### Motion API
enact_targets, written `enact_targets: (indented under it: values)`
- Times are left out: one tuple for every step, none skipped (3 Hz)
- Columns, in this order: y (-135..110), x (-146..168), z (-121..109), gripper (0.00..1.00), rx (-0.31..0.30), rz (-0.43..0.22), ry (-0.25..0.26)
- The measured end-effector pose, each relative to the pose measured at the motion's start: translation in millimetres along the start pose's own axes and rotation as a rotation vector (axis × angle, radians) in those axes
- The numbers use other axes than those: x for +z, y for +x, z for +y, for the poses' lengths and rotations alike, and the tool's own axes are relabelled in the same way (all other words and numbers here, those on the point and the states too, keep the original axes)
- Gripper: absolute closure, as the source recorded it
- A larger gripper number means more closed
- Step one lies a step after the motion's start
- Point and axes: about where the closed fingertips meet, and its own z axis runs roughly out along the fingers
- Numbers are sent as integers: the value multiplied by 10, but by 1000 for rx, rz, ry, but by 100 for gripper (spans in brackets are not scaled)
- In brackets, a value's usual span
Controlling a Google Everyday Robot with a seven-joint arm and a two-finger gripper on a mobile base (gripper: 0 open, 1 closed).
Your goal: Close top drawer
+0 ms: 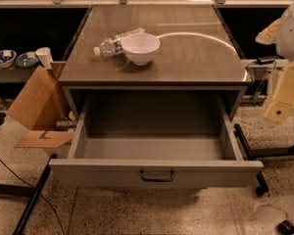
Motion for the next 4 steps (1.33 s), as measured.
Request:
enact_targets:
  values:
    - [1,-12,10,0,-13,-2,7]
    - [32,-4,44,0,-24,-8,2]
    - [124,49,164,0,-34,-16,-22]
    - [222,111,271,0,-37,-17,-46]
